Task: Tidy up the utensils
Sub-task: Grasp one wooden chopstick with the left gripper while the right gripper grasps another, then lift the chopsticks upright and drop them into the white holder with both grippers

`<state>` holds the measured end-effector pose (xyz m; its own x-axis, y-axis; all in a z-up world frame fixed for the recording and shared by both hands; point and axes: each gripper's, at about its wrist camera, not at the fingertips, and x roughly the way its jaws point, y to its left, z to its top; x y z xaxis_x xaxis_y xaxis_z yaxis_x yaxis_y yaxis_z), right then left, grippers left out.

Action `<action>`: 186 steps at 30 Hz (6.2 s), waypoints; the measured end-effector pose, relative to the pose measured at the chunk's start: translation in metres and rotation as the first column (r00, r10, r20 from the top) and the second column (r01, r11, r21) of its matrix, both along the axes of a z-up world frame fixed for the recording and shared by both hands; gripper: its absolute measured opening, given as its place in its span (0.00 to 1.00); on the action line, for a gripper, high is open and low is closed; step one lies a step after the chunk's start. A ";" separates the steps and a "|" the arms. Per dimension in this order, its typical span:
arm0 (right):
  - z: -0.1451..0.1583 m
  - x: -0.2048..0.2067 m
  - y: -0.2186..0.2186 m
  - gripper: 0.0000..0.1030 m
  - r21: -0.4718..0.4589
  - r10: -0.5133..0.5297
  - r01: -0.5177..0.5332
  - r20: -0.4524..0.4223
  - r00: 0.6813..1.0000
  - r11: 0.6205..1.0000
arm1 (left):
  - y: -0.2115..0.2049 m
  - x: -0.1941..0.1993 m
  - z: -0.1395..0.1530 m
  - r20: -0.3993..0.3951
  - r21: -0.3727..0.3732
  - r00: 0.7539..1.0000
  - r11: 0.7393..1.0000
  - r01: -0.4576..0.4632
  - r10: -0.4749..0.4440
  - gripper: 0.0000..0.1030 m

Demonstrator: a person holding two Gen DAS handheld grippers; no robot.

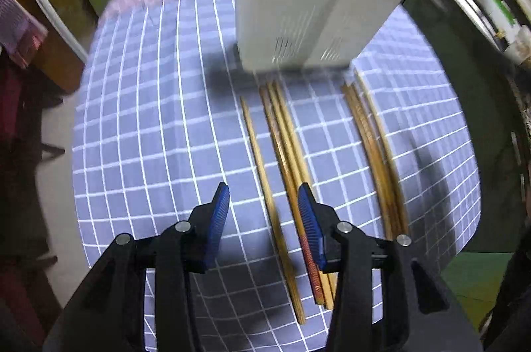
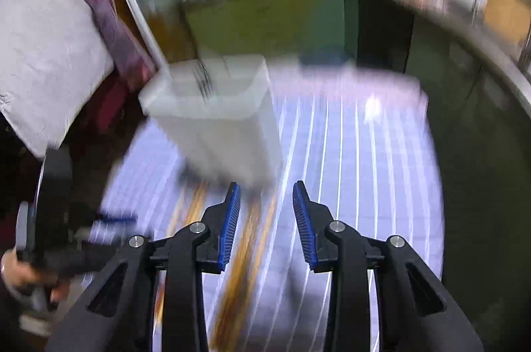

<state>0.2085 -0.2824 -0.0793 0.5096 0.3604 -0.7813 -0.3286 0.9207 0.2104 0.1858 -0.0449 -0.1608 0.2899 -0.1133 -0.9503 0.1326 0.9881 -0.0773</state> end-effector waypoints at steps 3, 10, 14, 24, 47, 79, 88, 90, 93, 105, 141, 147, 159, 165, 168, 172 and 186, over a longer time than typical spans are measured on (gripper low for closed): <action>-0.031 0.002 -0.014 0.32 -0.068 -0.001 -0.009 -0.143 0.990 0.998 | 0.001 0.010 -0.014 -0.050 0.023 0.998 0.999 -0.026 0.027 0.24; -0.062 0.010 -0.026 0.32 -0.100 -0.013 -0.013 -0.261 0.965 0.995 | -0.007 0.021 -0.031 -0.146 0.027 0.988 0.998 -0.051 0.055 0.22; -0.071 0.017 -0.025 0.32 -0.089 0.000 -0.027 -0.292 0.956 0.996 | -0.016 0.027 -0.035 -0.158 0.054 0.985 0.997 -0.058 0.066 0.19; -0.075 0.022 -0.021 0.32 -0.096 0.014 -0.047 -0.317 0.948 0.994 | -0.025 0.038 -0.047 -0.208 0.090 0.973 0.993 -0.079 0.096 0.14; -0.101 0.035 0.043 0.16 -0.152 0.047 -0.131 -0.463 0.885 0.980 | 0.013 0.026 0.012 -0.014 -0.031 0.997 0.997 -0.072 0.072 0.06; -0.074 0.003 0.067 0.07 -0.085 0.065 -0.097 -0.317 0.946 0.992 | 0.016 -0.003 0.050 0.183 -0.072 0.983 0.997 0.002 0.012 0.06; -0.048 -0.029 0.022 0.07 0.079 0.082 -0.066 -0.226 0.971 0.995 | 0.020 -0.007 0.050 0.176 -0.086 0.984 0.996 -0.006 0.021 0.06; -0.038 -0.034 0.017 0.07 0.094 0.083 -0.066 -0.191 0.978 0.993 | 0.020 -0.010 0.053 0.182 -0.087 0.983 0.996 -0.002 0.018 0.06; -0.021 -0.040 0.007 0.07 0.110 0.074 -0.058 -0.146 0.987 0.992 | 0.020 -0.011 0.055 0.187 -0.086 0.982 0.996 -0.001 0.017 0.06; 0.009 -0.051 -0.003 0.07 0.087 0.057 -0.054 -0.036 0.998 0.995 | 0.023 -0.020 0.061 0.221 -0.109 0.975 0.994 0.019 0.005 0.06; 0.033 -0.043 0.012 0.07 0.043 0.112 -0.112 0.010 0.994 0.993 | 0.031 -0.023 0.101 0.384 -0.140 0.923 0.987 0.078 -0.018 0.06; 0.041 -0.044 0.013 0.07 0.038 0.117 -0.118 0.026 0.993 0.992 | 0.031 -0.023 0.118 0.415 -0.146 0.910 0.985 0.089 -0.021 0.06; 0.110 -0.045 0.012 0.07 0.059 0.131 -0.141 0.150 0.980 0.988 | 0.029 -0.027 0.196 0.468 -0.186 0.883 0.972 0.141 -0.039 0.06; 0.155 -0.031 0.006 0.07 0.108 0.088 -0.115 0.232 0.969 0.987 | 0.028 -0.032 0.248 0.559 -0.172 0.829 0.974 0.146 -0.026 0.06; 0.173 -0.018 0.005 0.07 0.138 0.061 -0.101 0.265 0.962 0.985 | 0.028 -0.029 0.268 0.611 -0.164 0.792 0.976 0.141 -0.012 0.06; 0.186 0.008 0.009 0.07 0.136 0.018 -0.061 0.298 0.954 0.989 | 0.022 -0.012 0.278 0.650 -0.140 0.760 0.981 0.133 -0.010 0.06; 0.102 0.074 0.042 0.07 0.064 0.035 -0.046 0.161 0.986 0.997 | 0.005 0.063 0.190 0.494 -0.077 0.869 0.994 0.073 -0.026 0.06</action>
